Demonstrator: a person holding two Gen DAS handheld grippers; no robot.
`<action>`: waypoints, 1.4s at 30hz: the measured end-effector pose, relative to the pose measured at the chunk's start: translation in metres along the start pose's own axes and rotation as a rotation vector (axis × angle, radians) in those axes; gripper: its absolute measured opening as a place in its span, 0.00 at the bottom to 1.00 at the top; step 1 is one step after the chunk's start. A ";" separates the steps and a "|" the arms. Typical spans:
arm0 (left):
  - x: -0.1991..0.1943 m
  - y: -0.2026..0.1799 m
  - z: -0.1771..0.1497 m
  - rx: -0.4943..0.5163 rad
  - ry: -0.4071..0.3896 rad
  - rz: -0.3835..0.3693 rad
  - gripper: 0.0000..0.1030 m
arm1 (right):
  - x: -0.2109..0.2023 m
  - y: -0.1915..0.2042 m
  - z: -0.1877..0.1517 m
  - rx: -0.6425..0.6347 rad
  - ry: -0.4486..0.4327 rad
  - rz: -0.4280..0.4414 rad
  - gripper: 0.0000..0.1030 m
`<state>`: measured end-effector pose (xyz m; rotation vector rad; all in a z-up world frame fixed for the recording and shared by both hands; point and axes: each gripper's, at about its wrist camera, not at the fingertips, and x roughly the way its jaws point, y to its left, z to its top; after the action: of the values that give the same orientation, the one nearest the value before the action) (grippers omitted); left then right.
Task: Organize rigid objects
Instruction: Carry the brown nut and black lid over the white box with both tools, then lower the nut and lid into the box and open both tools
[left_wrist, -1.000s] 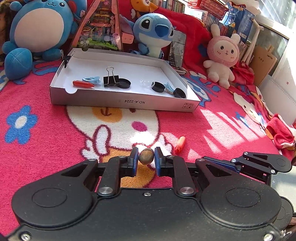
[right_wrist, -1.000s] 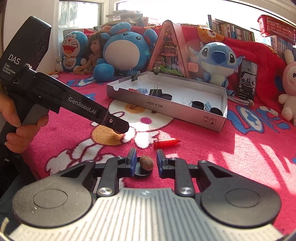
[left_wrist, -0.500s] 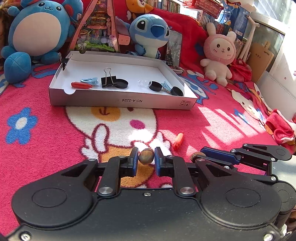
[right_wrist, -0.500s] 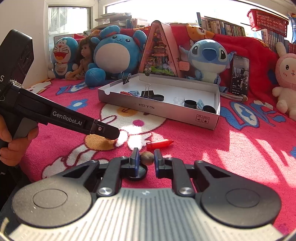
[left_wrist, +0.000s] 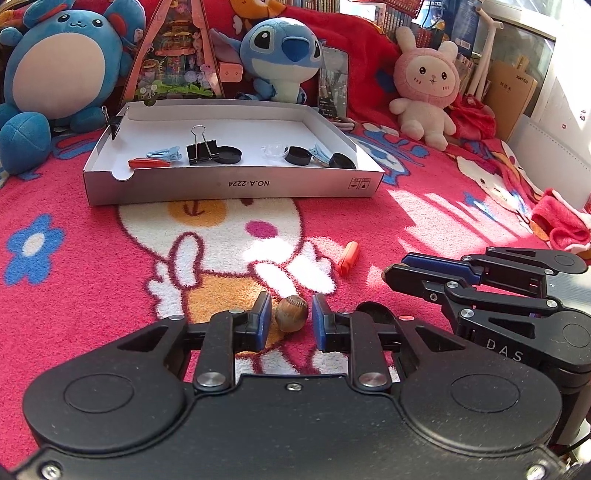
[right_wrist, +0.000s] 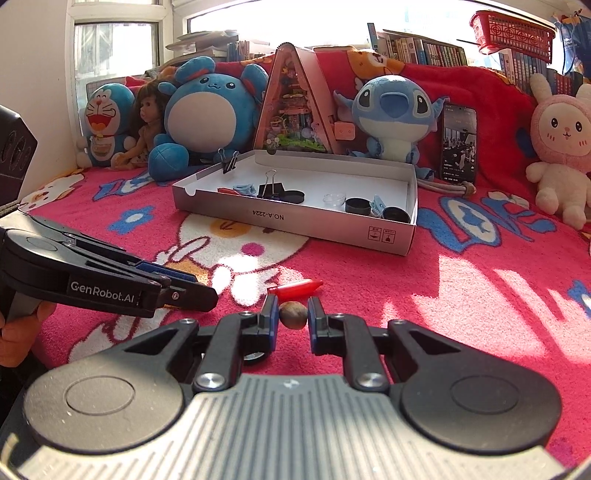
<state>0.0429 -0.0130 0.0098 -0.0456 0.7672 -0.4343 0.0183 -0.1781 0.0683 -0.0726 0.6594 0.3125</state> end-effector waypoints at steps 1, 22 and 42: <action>0.000 0.000 0.000 -0.002 -0.002 0.004 0.17 | 0.000 0.000 0.001 0.002 -0.001 -0.004 0.20; 0.013 0.072 0.096 -0.167 -0.144 0.148 0.17 | 0.056 -0.044 0.072 0.138 -0.061 -0.110 0.20; 0.063 0.087 0.109 -0.174 -0.125 0.234 0.17 | 0.120 -0.064 0.081 0.198 0.027 -0.175 0.20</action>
<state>0.1888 0.0281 0.0302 -0.1427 0.6763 -0.1399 0.1753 -0.1940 0.0568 0.0545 0.7032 0.0775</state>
